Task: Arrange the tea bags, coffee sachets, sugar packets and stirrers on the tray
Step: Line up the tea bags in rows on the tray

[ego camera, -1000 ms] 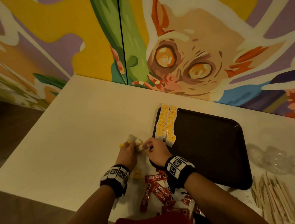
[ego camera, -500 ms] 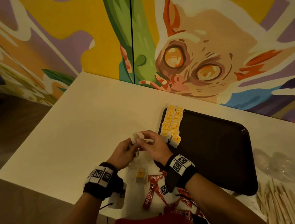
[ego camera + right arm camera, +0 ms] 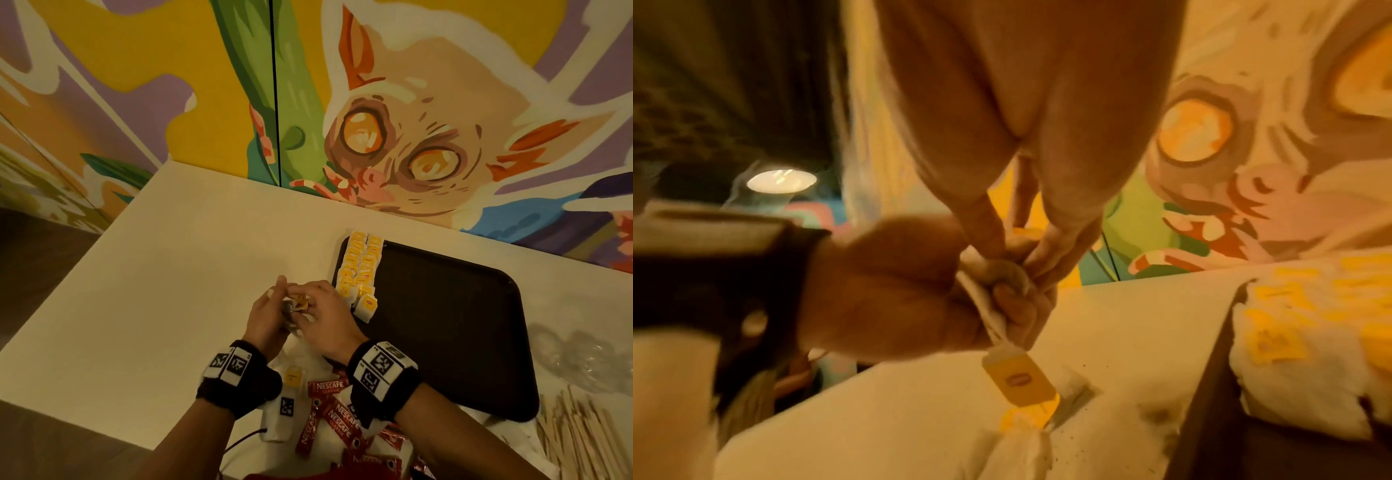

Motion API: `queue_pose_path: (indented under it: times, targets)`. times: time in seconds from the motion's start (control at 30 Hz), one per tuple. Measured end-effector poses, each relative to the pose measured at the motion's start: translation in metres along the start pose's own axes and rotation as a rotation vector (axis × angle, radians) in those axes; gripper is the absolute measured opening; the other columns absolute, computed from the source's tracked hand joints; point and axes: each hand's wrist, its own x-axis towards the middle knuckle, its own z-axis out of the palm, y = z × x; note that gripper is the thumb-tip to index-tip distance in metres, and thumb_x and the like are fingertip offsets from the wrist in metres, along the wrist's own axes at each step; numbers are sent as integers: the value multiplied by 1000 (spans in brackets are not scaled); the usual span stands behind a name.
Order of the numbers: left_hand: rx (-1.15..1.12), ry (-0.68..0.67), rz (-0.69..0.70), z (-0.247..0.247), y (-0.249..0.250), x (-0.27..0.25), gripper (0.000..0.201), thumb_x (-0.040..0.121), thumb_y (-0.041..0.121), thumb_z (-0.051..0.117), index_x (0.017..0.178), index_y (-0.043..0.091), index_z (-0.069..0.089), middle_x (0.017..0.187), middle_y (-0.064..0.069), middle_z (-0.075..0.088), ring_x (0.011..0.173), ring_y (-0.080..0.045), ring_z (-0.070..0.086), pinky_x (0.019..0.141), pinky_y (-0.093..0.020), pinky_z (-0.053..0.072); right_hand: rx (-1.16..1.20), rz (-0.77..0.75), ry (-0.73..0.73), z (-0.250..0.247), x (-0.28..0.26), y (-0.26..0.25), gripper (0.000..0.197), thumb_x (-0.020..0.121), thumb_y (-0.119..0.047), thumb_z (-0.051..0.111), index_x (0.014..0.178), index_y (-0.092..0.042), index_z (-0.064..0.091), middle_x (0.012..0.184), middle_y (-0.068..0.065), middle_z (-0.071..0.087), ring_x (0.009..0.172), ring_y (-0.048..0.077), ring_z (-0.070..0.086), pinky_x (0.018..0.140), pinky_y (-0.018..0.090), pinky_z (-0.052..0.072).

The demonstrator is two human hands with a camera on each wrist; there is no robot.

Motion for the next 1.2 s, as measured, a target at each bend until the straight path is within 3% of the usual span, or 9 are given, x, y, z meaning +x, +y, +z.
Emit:
queue_pose_path:
  times: [0.13, 0.33, 0.53, 0.63, 0.77, 0.93, 1.03, 1.1, 1.2]
  targets:
    - [45, 47, 27, -2, 0, 3, 40, 99, 39, 47, 105, 2, 61, 92, -25, 61, 75, -34, 56, 53, -31, 46, 117, 22, 61, -12, -3, -5, 34, 88, -6, 68, 118, -23, 65, 117, 1, 61, 94, 11, 68, 85, 22, 57]
    - [29, 74, 40, 1, 10, 1, 31, 97, 35, 53, 91, 5, 60, 74, -13, 58, 59, -24, 54, 52, -30, 46, 283, 35, 97, -19, -8, -7, 11, 84, -6, 75, 89, -14, 69, 85, 5, 69, 78, 19, 71, 78, 31, 59]
    - [92, -53, 39, 6, 16, -8, 36, 90, 44, 60, 92, 8, 61, 66, -9, 56, 55, -21, 51, 50, -28, 41, 382, 117, 115, -19, -7, -10, 32, 82, -15, 79, 107, -27, 64, 101, 2, 63, 82, 25, 72, 77, 43, 61]
    - [85, -124, 55, 8, 18, -13, 36, 90, 43, 60, 95, 7, 62, 71, -10, 61, 55, -19, 55, 50, -27, 42, 389, 107, 120, -22, -6, -11, 22, 83, -14, 77, 103, -19, 68, 94, -2, 67, 77, 25, 72, 75, 49, 60]
    - [63, -211, 27, 3, 20, -18, 37, 82, 41, 62, 101, 9, 57, 69, -7, 59, 53, -16, 52, 50, -25, 41, 436, 129, 114, -27, -5, -11, 14, 80, -12, 79, 82, -13, 65, 85, 3, 65, 70, 25, 71, 69, 37, 60]
    - [-53, -296, -10, -2, 23, -18, 19, 85, 21, 62, 99, 9, 56, 76, -9, 58, 56, -15, 54, 45, -22, 45, 470, 133, 115, -32, -7, -10, 10, 82, -9, 75, 84, -10, 65, 76, 3, 71, 68, 19, 72, 73, 35, 59]
    - [-114, -330, -67, -11, 21, -12, 32, 79, 16, 75, 104, 11, 55, 82, -11, 59, 56, -16, 55, 45, -22, 44, 532, 106, 140, -36, -8, -15, 8, 85, -2, 70, 86, -6, 64, 82, 10, 68, 65, 19, 71, 66, 27, 59]
    - [-152, -340, -112, -17, 19, -7, 42, 65, 14, 83, 97, 14, 55, 85, -11, 59, 56, -17, 56, 44, -21, 41, 550, 94, 178, -40, -8, -19, 7, 86, -2, 69, 88, -5, 63, 84, 12, 67, 64, 17, 69, 62, 28, 58]
    - [-220, -286, -122, -18, 18, -2, 22, 72, -2, 66, 79, 15, 54, 90, -7, 60, 63, -19, 54, 43, -18, 33, 447, 65, 235, -50, -11, -21, 8, 86, -12, 72, 92, -10, 66, 85, 6, 69, 61, 9, 63, 62, 30, 53]
